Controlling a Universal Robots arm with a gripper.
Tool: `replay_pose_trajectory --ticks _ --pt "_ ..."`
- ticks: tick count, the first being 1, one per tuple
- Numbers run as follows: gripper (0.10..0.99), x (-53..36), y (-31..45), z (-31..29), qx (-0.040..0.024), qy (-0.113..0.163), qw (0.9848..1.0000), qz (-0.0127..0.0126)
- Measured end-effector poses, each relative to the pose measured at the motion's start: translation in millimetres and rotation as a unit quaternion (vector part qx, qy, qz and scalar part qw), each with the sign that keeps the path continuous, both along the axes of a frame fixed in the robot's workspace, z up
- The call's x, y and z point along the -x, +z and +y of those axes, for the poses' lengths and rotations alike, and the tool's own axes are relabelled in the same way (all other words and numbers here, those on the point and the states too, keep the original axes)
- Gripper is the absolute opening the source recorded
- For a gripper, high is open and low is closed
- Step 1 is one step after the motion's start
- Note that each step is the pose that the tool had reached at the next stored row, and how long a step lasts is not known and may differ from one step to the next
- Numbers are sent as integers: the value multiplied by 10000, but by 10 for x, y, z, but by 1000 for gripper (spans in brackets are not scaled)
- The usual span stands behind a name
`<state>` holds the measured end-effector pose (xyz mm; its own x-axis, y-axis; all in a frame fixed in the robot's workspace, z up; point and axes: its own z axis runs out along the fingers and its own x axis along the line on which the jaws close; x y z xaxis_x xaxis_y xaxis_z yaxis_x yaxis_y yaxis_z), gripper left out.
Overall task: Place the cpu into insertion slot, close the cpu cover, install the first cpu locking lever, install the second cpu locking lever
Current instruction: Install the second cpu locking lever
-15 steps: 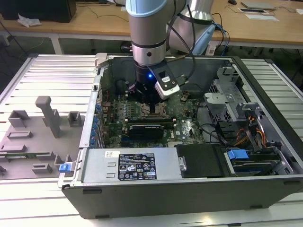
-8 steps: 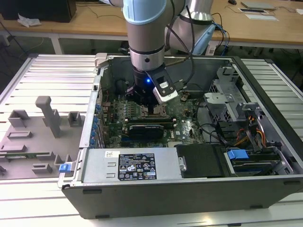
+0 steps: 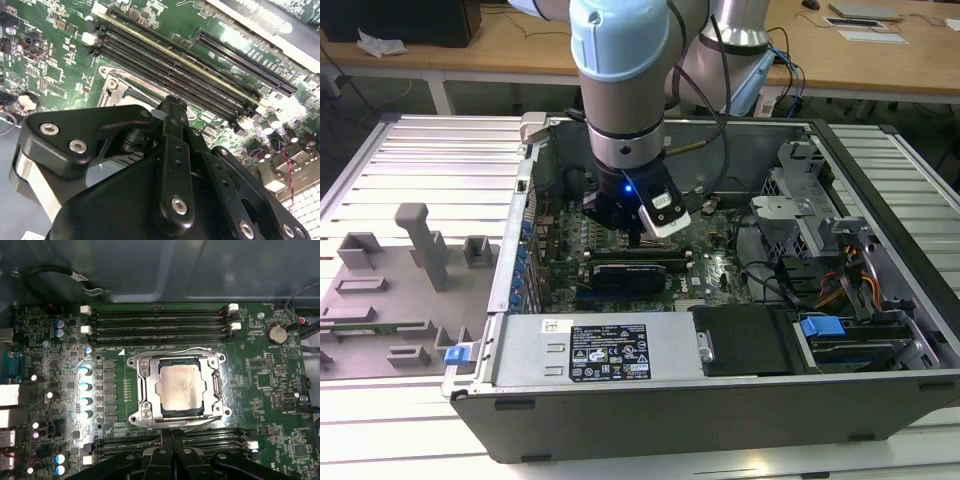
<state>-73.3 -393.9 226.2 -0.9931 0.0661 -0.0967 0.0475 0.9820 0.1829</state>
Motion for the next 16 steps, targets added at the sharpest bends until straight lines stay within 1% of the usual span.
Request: replay_pose_trajectory --ticks 1,3,4,7,11,13,16 --pt "106 6 -7 -17 -26 0 10000 0" --pt "106 30 -32 -56 -97 -1 10000 0" --pt "106 46 -48 -66 -135 0 9999 0" --pt "106 81 -81 -67 -186 0 9998 -1" --pt "106 126 -129 -66 -214 0 9998 0" --pt "106 135 -144 -60 -226 0 9997 0" --pt "106 140 -161 -21 -241 1 9997 0"
